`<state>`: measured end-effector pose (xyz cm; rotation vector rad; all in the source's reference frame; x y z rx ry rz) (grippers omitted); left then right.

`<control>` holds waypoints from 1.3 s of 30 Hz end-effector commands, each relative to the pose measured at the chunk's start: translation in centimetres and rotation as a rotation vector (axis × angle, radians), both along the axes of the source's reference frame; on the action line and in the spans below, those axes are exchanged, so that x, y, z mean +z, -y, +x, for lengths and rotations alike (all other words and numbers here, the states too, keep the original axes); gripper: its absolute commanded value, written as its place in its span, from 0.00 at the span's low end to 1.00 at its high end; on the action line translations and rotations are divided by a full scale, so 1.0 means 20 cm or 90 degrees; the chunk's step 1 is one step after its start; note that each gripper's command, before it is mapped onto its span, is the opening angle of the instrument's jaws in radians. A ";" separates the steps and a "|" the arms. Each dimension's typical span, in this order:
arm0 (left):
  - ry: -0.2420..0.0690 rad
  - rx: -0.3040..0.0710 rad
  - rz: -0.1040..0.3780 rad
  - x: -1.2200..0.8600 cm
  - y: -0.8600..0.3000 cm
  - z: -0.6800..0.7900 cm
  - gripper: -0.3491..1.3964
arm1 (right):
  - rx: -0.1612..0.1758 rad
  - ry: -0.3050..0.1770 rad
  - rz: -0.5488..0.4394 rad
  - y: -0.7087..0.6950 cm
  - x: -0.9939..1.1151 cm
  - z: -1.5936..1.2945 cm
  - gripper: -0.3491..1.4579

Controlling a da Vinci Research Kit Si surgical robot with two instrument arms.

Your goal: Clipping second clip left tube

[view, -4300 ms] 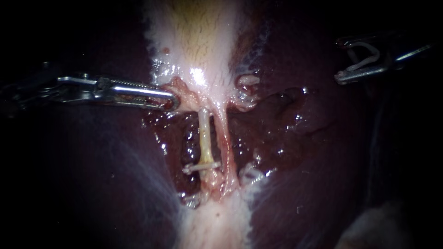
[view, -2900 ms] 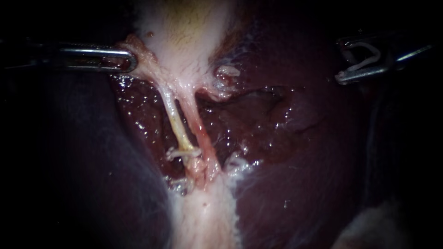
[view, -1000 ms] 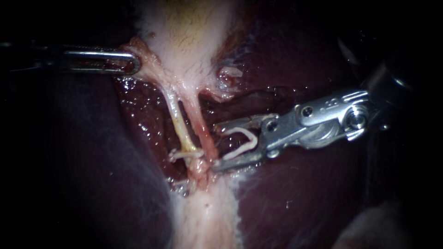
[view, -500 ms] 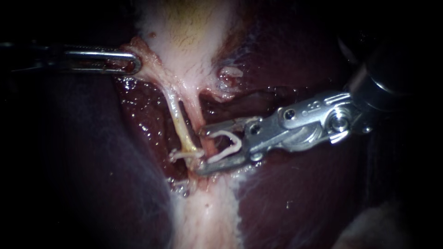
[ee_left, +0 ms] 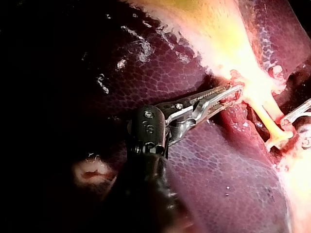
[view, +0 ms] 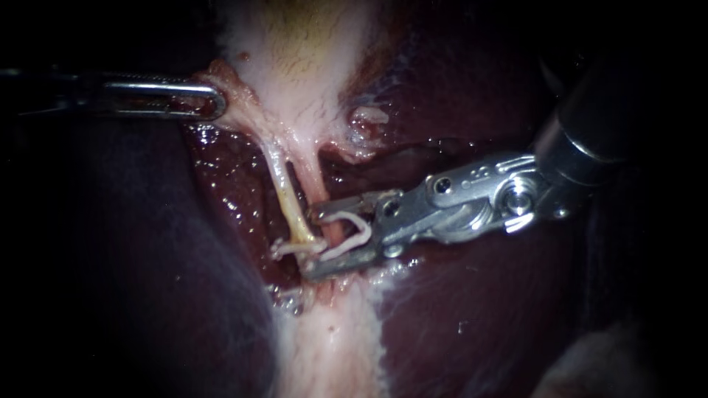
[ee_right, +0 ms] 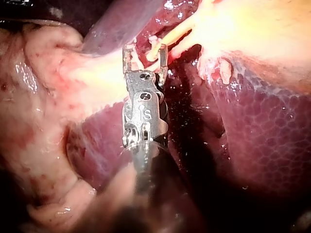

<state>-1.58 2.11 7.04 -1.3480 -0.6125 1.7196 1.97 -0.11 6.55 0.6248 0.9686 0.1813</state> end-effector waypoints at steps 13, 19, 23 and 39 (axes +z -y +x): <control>0.001 0.001 0.001 -0.002 0.001 -0.001 0.00 | 0.004 0.021 0.015 0.002 0.023 0.001 0.44; 0.002 0.001 0.001 -0.003 0.002 -0.002 0.00 | 0.007 0.028 0.020 -0.001 0.027 0.000 0.44; 0.002 0.002 0.001 -0.004 0.002 -0.003 0.00 | 0.011 0.031 0.026 -0.003 0.030 0.000 0.44; 0.003 0.002 0.001 -0.004 0.002 -0.004 0.00 | 0.035 -0.010 0.088 -0.002 0.030 0.011 0.43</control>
